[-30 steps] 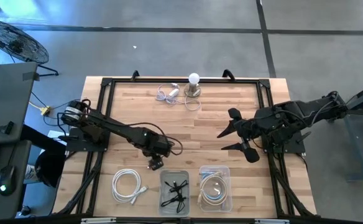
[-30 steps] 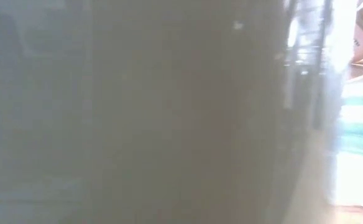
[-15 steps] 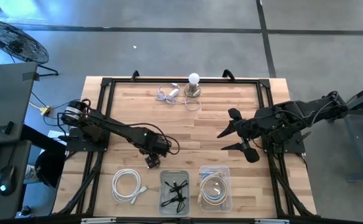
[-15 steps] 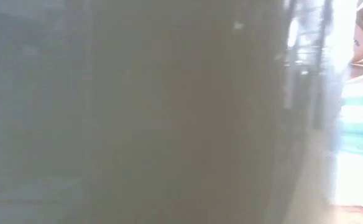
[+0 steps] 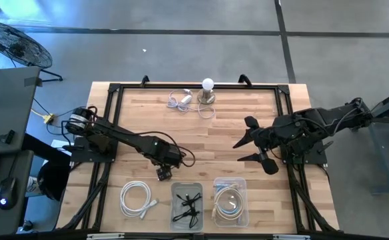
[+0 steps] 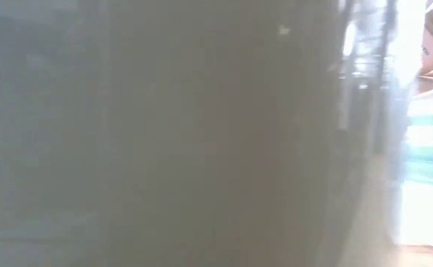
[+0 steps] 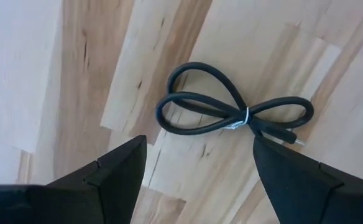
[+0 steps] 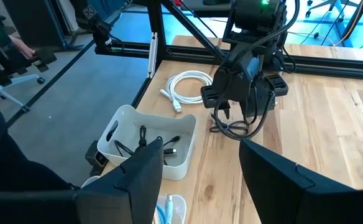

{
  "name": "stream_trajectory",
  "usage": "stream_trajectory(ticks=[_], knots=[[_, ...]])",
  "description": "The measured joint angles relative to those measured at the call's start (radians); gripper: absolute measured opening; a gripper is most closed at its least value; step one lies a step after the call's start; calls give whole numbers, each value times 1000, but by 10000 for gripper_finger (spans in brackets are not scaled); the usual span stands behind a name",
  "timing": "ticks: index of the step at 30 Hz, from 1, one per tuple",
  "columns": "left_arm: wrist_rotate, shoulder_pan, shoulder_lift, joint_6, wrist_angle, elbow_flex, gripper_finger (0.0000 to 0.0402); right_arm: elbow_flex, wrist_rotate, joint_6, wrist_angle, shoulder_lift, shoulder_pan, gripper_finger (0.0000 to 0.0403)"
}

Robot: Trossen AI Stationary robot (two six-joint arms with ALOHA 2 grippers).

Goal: Pick & Place USB Port
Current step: Put the black USB cable into the gray bin

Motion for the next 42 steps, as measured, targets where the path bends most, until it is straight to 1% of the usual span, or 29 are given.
stream_trajectory(ticks=[2,6,12,18,20,27,32,34,35,37,40,41,42], knots=[[14,0,0,-14,1,0,289,0,0,1,0,0,0,204],[58,0,0,-100,5,0,289,0,0,8,0,0,0,204],[42,0,0,-171,23,0,289,0,0,10,0,0,0,204],[19,-1,23,-351,18,-1,289,0,-14,24,0,0,0,204],[42,-1,48,-376,69,1,289,0,-21,24,0,0,0,204],[130,-2,125,-388,178,0,289,0,-84,25,-23,0,0,204],[141,-2,164,-381,177,6,284,0,-98,25,-54,-4,1,204],[154,-1,168,-357,154,6,262,0,-99,25,-61,-6,1,204],[159,1,176,-339,145,6,240,0,-103,25,-65,-8,1,204],[153,1,180,-316,129,5,177,0,-120,25,-67,-10,1,204],[130,1,180,-255,117,6,48,0,-134,25,-68,-11,1,204],[128,1,180,-240,119,10,26,0,-134,25,-69,-11,1,204],[129,0,183,-233,131,16,21,0,-134,25,-70,-11,1,204]])
